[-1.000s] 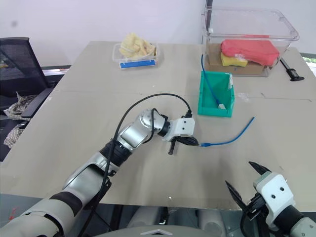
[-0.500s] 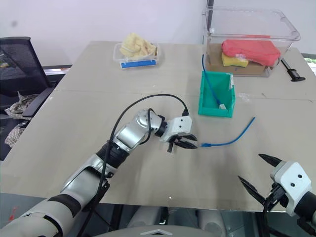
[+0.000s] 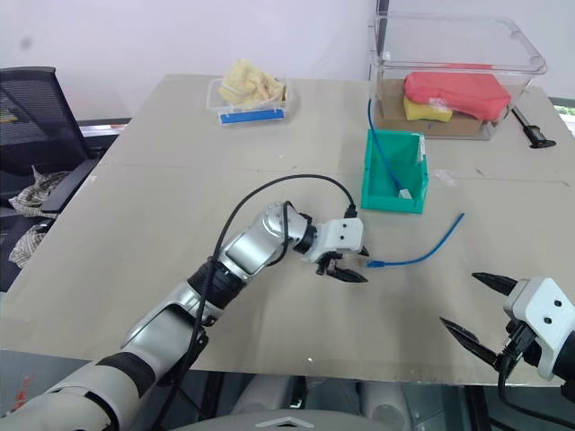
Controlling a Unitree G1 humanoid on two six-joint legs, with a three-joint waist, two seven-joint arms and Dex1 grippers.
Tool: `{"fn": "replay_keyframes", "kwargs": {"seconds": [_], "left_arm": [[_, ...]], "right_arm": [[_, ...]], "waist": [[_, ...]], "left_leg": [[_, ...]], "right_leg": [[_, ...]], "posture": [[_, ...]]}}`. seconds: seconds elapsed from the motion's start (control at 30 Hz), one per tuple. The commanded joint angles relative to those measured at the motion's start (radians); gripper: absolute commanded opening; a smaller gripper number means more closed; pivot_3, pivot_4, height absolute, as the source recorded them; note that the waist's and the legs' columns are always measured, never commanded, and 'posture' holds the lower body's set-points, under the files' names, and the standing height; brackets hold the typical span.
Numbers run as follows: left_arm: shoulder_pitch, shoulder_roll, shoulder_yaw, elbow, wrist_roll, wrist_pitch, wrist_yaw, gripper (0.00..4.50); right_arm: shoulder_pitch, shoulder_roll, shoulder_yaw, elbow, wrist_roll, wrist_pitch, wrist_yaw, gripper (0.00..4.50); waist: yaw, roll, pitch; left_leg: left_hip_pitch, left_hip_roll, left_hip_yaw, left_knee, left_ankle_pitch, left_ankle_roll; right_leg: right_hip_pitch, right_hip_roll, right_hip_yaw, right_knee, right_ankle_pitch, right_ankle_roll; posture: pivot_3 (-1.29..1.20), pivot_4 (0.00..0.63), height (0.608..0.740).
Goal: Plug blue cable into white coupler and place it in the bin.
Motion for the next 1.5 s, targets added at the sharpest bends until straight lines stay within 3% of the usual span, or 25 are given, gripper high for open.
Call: {"fn": "replay_keyframes", "kwargs": {"seconds": [0.03,0.17,0.2,0.37,0.47,0.67,0.8,0.87,0.93,1.27,1.33,1.5], "left_arm": [[-0.005,-0.004,-0.022,-0.002,0.032,0.000,0.011,1.94],[-0.003,0.007,-0.019,0.000,0.042,-0.015,0.003,0.10],[-0.004,0.011,-0.015,0.002,0.041,-0.022,-0.001,0.03],[0.001,0.034,0.053,-0.009,-0.003,-0.084,0.005,0.03],[-0.004,0.045,0.142,-0.015,-0.054,-0.146,0.039,0.03],[0.011,0.064,0.327,-0.044,-0.121,-0.313,0.159,0.03],[0.072,0.081,0.385,-0.112,-0.124,-0.420,0.225,0.03],[0.099,0.082,0.389,-0.133,-0.105,-0.487,0.259,0.00],[0.111,0.083,0.384,-0.130,-0.086,-0.553,0.288,0.00],[0.107,0.101,0.371,-0.059,-0.048,-0.764,0.333,0.00],[0.110,0.103,0.369,-0.054,-0.055,-0.770,0.328,0.00],[0.114,0.105,0.369,-0.043,-0.059,-0.767,0.326,0.00]], "right_arm": [[-0.004,-0.009,-0.039,-0.025,0.023,0.015,0.006,4.50],[-0.008,-0.005,-0.033,-0.039,0.027,0.032,-0.006,4.50],[-0.011,-0.001,-0.028,-0.042,0.027,0.035,-0.012,4.50],[-0.082,0.023,0.009,-0.048,0.065,0.092,-0.096,4.50],[-0.184,0.054,0.043,-0.067,0.184,0.200,-0.214,4.50],[-0.434,0.195,0.174,-0.102,0.361,0.364,-0.582,4.50],[-0.527,0.290,0.282,-0.119,0.465,0.421,-0.746,4.50],[-0.571,0.323,0.351,-0.116,0.475,0.441,-0.804,3.96],[-0.623,0.366,0.409,-0.093,0.472,0.437,-0.851,3.29],[-0.828,0.557,0.538,0.055,0.444,0.374,-0.956,3.29],[-0.846,0.582,0.542,0.073,0.440,0.359,-0.957,2.44],[-0.858,0.614,0.549,0.099,0.438,0.332,-0.947,2.44]], "waist": [[0.000,0.000,0.000],[0.000,0.000,0.000],[0.000,0.000,0.000],[-0.002,0.000,0.000],[-0.002,0.000,0.000],[0.000,-0.001,0.000],[-0.002,0.000,0.000],[0.002,0.000,0.000],[0.001,0.000,0.000],[-0.005,0.000,0.000],[-0.008,0.000,0.000],[-0.015,0.000,0.000]], "left_leg": [[0.000,0.000,0.000,0.000,0.000,0.000],[0.000,0.000,0.001,0.000,0.000,0.000],[0.000,0.000,0.001,0.000,0.000,0.000],[0.000,0.000,0.001,0.000,0.000,0.000],[0.000,0.001,0.001,0.000,0.000,0.000],[-0.001,0.001,0.000,0.000,0.000,0.000],[-0.001,0.000,0.000,-0.001,0.002,-0.004],[-0.002,-0.001,0.000,-0.001,0.003,-0.005],[-0.003,-0.002,0.000,0.000,0.003,-0.005],[-0.001,-0.004,0.000,0.000,0.002,-0.004],[-0.001,-0.004,0.000,0.000,0.002,-0.004],[-0.001,-0.004,-0.001,0.000,0.002,-0.004]], "right_leg": [[0.000,0.000,0.000,0.000,0.000,0.000],[0.000,0.000,0.000,0.000,0.000,0.000],[0.000,0.000,0.000,0.000,0.000,0.000],[0.000,0.000,0.001,0.000,0.000,0.000],[0.000,0.000,0.001,0.000,0.000,0.000],[-0.001,-0.001,0.001,0.000,0.000,0.000],[-0.002,-0.002,0.001,0.000,0.000,0.000],[-0.004,-0.003,0.001,0.001,0.000,0.000],[-0.004,-0.003,0.001,0.000,0.001,0.000],[-0.004,-0.002,0.001,0.004,0.001,0.000],[-0.004,-0.002,0.001,0.005,0.001,0.000],[-0.004,-0.002,0.001,0.005,0.001,0.000]], "posture": [[0.00,0.150,0.740],[0.00,0.150,0.740],[0.00,0.150,0.740],[0.00,0.150,0.740],[0.00,0.150,0.740],[0.00,0.150,0.740],[0.00,0.150,0.740],[0.00,0.150,0.740],[0.00,0.150,0.740],[0.00,0.150,0.740],[0.00,0.150,0.740],[0.00,0.150,0.740]]}}
